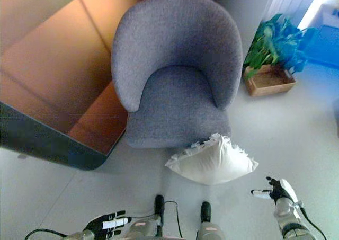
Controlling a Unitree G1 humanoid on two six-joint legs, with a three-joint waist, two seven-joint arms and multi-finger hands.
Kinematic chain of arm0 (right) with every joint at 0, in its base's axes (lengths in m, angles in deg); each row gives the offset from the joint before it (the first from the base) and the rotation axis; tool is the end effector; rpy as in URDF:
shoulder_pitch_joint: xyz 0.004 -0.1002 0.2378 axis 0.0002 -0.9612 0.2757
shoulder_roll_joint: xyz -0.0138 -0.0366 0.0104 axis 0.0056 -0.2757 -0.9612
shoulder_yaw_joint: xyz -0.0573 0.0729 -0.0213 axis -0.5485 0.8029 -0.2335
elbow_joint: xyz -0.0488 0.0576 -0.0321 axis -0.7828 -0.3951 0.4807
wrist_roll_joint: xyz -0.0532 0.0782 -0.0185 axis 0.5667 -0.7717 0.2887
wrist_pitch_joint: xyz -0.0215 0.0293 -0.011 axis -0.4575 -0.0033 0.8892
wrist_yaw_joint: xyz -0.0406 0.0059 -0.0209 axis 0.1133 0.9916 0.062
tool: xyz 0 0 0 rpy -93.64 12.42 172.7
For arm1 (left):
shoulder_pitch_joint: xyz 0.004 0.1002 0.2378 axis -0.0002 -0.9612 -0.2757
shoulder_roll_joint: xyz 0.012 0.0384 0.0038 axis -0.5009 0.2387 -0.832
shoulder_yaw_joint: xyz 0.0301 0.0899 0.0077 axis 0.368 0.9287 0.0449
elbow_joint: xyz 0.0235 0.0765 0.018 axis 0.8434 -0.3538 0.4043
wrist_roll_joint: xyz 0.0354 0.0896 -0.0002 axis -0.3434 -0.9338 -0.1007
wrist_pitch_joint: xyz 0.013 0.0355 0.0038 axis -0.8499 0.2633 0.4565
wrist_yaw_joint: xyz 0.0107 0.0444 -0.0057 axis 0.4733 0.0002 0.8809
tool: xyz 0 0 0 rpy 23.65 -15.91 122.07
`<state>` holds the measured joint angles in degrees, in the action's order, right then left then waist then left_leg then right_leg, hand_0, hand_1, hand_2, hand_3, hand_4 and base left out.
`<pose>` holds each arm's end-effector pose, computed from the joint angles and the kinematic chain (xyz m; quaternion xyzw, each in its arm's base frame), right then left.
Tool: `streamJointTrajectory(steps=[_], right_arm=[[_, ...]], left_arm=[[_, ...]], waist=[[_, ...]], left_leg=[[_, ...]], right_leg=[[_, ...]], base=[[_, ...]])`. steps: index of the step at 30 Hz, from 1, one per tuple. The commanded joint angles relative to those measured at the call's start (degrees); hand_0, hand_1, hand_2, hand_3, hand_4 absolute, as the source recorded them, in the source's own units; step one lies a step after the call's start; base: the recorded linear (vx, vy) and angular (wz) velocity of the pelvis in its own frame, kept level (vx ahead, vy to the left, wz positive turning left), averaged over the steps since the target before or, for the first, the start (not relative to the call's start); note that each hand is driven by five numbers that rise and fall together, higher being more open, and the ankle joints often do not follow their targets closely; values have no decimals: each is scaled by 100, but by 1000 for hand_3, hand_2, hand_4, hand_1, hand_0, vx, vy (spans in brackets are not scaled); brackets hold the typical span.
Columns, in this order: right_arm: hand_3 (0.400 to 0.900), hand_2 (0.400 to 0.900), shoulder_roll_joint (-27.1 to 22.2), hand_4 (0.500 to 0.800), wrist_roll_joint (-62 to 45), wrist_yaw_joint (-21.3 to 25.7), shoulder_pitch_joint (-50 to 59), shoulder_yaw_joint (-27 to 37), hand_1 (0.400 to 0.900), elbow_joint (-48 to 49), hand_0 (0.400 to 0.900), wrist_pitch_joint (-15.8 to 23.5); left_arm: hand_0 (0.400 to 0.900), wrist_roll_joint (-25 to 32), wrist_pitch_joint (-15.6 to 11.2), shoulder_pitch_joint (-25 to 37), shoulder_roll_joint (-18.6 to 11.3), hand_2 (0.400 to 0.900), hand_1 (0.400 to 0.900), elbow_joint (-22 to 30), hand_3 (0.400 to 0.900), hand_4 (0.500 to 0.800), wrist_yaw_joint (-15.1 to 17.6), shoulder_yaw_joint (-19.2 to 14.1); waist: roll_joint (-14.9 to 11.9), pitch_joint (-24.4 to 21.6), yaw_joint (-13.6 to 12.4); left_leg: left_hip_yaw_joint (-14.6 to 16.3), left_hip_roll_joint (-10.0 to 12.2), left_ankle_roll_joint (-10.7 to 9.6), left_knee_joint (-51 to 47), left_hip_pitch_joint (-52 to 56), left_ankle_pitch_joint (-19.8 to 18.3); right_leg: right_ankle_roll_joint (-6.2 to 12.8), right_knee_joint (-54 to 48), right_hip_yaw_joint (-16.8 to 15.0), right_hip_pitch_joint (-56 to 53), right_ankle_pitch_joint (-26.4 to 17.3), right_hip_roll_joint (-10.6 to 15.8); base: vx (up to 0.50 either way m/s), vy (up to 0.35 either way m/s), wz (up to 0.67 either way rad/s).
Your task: Pick up the pillow and put it on the sofa.
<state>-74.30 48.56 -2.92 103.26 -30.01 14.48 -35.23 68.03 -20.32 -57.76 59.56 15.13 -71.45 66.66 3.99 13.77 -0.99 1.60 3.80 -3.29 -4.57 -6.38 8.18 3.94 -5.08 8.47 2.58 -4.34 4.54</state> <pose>0.1510 -0.3221 -0.0317 -0.4020 0.3922 -0.1282 0.8174 0.0852 0.2645 -0.0865 -0.0083 0.5208 -0.0333 0.8530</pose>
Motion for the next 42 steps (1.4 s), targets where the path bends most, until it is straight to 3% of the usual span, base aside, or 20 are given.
streamJointTrajectory(steps=[1, 8, 16, 28, 42], right_arm=[[900, 900, -557, 800, 275, 552, 605, -356, 900, 286, 900, 21], [900, 900, -848, 800, 347, 693, 1250, -762, 900, 481, 900, 44], [900, 900, -1345, 800, 63, 458, 2103, -1044, 900, 705, 900, 11], [900, 900, -1881, 800, -232, 197, 3201, -1204, 900, 980, 900, -125], [900, 900, -2074, 800, -787, -3, 4222, -1470, 900, 1363, 900, -366]], left_arm=[[900, 355, -19, 312, -511, 900, 900, -89, 900, 800, -32, 219], [900, 616, -51, 443, -524, 900, 900, -17, 900, 800, -17, 391], [900, 856, -183, 582, -546, 900, 900, 80, 900, 800, -18, 540], [900, 1293, -331, 524, -195, 900, 900, 459, 900, 800, 122, 830], [900, 1594, -412, 228, -37, 900, 900, 906, 900, 800, 330, 962]], waist=[[-239, 366, -133], [-39, 776, -177], [246, 1196, -270], [765, 1558, -308], [1118, 1602, -495]], left_leg=[[-79, -293, 144, -43, 91, -550], [-195, -361, 123, -43, -322, -412], [-239, -462, 94, -43, -862, -197], [-142, -623, 77, 10, -1476, 67], [-97, -639, 36, 94, -2426, 277]], right_leg=[[145, 137, 93, 227, 43, 30], [89, 307, 180, 682, 48, 64], [49, 765, 287, 1378, 155, 139], [83, 1192, 233, 2225, 147, 332], [112, 1556, 124, 3277, 156, 360]], base=[[-76, 12, 9], [-63, 20, 5], [-81, 41, 4], [-51, 99, 0], [-28, 48, -2]])
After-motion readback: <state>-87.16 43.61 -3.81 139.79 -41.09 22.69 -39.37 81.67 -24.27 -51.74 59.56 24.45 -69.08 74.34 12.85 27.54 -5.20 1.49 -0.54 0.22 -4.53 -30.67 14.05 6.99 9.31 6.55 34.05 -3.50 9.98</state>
